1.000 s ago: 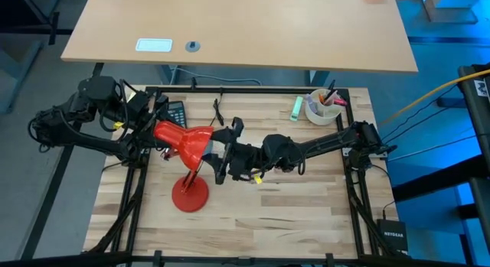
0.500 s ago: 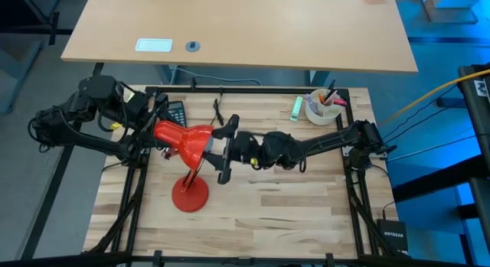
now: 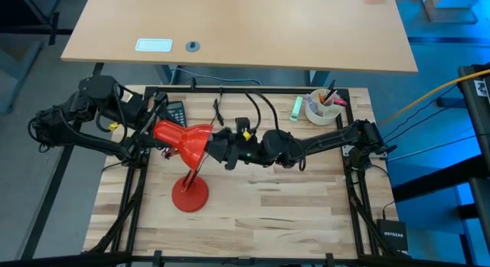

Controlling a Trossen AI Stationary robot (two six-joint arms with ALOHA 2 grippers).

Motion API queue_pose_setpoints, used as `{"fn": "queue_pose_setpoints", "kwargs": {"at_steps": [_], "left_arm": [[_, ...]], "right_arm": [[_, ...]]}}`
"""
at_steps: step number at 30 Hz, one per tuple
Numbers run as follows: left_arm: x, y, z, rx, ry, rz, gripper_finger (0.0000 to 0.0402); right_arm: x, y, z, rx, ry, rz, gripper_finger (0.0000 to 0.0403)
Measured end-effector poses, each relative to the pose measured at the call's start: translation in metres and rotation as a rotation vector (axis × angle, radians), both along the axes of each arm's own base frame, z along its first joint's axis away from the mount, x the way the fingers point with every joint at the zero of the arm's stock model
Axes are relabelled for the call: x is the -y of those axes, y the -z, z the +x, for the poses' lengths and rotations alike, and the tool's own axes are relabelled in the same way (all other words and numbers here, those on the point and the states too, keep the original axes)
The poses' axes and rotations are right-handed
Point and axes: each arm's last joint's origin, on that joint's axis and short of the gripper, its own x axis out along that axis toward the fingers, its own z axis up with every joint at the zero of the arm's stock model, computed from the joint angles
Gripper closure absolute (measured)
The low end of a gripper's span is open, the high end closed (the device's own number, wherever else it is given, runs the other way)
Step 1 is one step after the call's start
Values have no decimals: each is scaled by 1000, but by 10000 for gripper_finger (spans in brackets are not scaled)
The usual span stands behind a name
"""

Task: Screw lightbulb
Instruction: Insert the white lightbulb into the red desk lamp

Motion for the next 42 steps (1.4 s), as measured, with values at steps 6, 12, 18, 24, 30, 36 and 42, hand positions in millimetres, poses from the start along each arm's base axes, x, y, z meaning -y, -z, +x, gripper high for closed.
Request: {"fn": "queue_pose_setpoints", "kwargs": {"at_steps": [6,12,18,24,30,36,42], "left_arm": [[0,0,0,6,1,17,135],[0,0,0,6,1,18,135],[0,0,0,4,0,13,135],[0,1,1,-4,-3,-4,135],[0,1,1,-5,-4,-7,135],[0,1,1,-4,-4,-11,135],[0,0,1,-5,-4,-14,135]], "right_arm": [[0,0,0,39,-110,372,154],[1,0,0,66,-110,380,153],[1,0,0,63,-107,371,153],[1,1,0,53,-75,378,152],[1,1,0,53,-71,379,152],[1,0,0,66,-75,380,152],[0,0,0,63,-79,378,152]]}}
